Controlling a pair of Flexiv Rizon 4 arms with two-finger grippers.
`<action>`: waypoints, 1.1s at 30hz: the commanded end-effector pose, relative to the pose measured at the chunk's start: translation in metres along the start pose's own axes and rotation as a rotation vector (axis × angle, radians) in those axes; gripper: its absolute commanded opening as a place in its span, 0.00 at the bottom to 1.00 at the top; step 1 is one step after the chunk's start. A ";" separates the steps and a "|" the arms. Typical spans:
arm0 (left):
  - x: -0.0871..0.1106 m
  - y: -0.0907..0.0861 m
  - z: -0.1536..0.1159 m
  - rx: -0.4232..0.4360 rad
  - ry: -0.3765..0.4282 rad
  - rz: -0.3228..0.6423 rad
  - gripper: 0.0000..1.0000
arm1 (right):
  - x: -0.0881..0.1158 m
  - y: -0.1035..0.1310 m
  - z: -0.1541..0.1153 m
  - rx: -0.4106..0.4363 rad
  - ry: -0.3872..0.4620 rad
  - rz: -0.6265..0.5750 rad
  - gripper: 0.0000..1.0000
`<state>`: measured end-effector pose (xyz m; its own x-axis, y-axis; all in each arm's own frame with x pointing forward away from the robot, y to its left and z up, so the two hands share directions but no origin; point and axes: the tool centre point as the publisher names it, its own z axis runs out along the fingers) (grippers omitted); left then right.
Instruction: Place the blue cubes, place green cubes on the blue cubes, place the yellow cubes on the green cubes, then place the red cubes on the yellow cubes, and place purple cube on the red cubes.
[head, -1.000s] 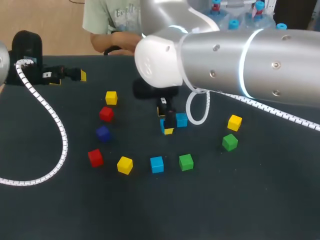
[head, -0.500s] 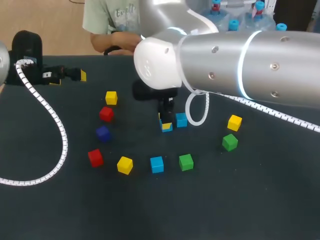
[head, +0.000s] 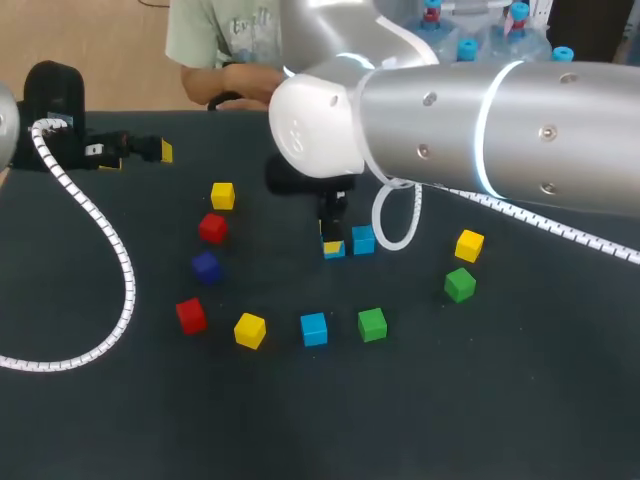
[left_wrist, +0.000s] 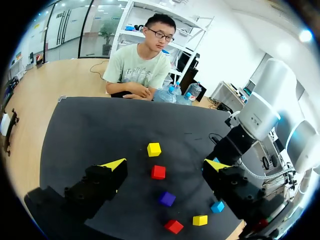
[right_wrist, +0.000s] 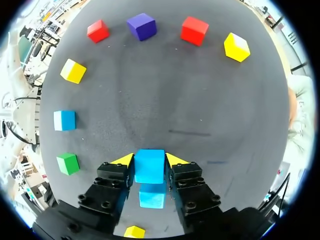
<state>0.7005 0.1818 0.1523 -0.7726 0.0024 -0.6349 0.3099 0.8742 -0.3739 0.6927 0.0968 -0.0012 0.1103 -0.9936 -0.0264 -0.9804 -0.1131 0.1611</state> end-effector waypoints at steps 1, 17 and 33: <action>0.001 0.002 0.000 0.009 -0.006 0.001 1.00 | 0.002 0.002 0.001 0.013 -0.003 0.019 0.00; 0.001 0.002 0.000 0.009 -0.006 0.001 1.00 | 0.004 -0.001 0.001 0.026 -0.001 0.068 0.00; 0.001 0.002 0.000 0.009 -0.006 0.001 1.00 | 0.006 -0.003 0.004 0.022 -0.008 0.083 0.01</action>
<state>0.7005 0.1818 0.1523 -0.7726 0.0024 -0.6348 0.3099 0.8742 -0.3739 0.6978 0.0923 -0.0048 0.0251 -0.9995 -0.0185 -0.9893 -0.0275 0.1433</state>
